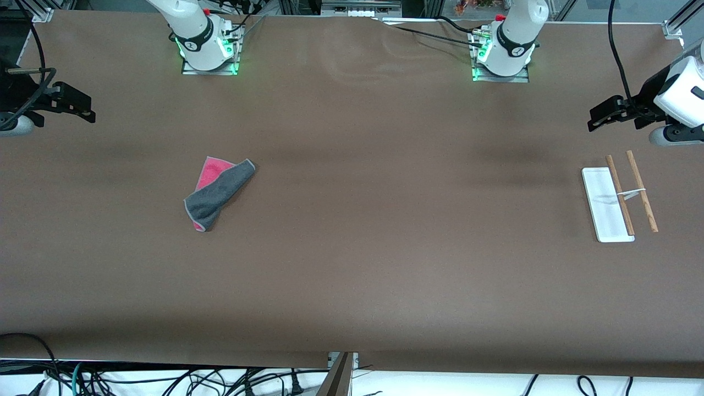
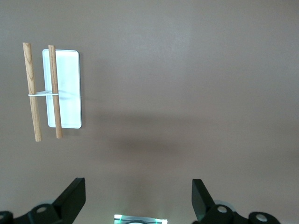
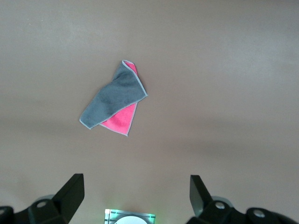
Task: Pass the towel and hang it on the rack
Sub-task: 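Move the right gripper out toward the grey-pink towel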
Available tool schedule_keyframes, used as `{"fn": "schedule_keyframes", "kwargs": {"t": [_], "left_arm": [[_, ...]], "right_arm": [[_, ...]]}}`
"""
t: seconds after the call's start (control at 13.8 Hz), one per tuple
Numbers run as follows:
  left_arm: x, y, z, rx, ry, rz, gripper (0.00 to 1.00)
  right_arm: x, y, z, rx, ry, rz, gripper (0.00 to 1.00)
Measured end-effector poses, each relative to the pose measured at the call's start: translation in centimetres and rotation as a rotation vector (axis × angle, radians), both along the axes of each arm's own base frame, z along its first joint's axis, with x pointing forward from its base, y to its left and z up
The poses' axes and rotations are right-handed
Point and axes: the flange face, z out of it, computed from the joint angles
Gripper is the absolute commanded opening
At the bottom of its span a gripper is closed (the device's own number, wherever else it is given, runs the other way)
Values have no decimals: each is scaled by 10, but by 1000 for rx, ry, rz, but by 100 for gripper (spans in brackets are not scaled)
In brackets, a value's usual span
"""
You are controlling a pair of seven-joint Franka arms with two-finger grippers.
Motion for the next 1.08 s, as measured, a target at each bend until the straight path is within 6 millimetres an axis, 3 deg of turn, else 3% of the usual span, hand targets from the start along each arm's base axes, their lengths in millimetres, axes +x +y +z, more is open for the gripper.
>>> {"fn": "schedule_keyframes", "kwargs": {"t": [0.72, 1.08], "left_arm": [[-1, 2, 2, 0, 5, 4, 100], [-1, 2, 2, 0, 5, 5, 100]], "right_arm": [[1, 0, -2, 1, 2, 0, 100], [22, -1, -45, 1, 65, -1, 100]]}}
